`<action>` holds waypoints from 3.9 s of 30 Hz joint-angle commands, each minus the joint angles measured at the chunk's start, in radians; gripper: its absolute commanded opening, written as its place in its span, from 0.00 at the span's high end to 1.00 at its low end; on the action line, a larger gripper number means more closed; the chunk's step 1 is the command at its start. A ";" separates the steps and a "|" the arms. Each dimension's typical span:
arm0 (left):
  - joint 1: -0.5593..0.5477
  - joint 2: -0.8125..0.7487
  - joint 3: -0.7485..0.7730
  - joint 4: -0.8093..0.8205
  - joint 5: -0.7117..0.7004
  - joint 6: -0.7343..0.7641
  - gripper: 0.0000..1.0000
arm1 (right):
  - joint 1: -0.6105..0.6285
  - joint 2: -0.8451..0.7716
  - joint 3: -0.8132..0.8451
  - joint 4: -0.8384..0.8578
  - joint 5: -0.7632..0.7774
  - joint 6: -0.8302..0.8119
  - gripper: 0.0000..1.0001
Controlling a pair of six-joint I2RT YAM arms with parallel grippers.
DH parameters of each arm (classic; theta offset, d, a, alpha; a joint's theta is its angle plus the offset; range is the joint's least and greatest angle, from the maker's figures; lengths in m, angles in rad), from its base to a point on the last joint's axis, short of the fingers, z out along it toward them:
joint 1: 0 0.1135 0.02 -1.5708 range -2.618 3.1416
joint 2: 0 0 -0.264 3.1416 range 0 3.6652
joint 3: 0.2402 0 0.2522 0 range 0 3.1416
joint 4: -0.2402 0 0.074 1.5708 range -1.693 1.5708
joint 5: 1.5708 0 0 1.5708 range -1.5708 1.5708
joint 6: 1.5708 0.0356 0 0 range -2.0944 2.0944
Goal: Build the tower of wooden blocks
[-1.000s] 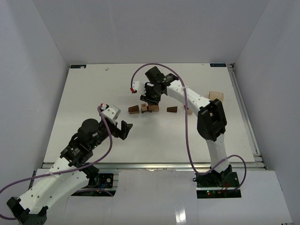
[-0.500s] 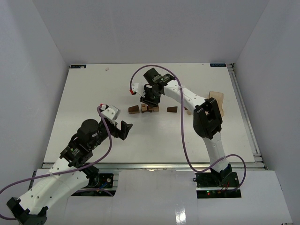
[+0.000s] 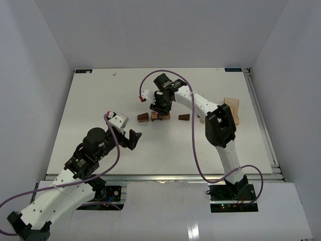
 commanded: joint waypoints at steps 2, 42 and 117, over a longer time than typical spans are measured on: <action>0.008 -0.008 -0.005 -0.002 -0.007 -0.004 0.02 | -0.006 0.009 0.050 -0.015 -0.010 0.008 0.73; 0.015 -0.044 -0.023 0.032 0.057 -0.001 0.02 | -0.059 -0.143 0.102 -0.001 -0.132 0.075 0.34; -0.042 1.618 1.074 0.099 0.718 0.774 0.15 | -0.812 -1.195 -1.084 0.121 -0.937 -0.350 0.21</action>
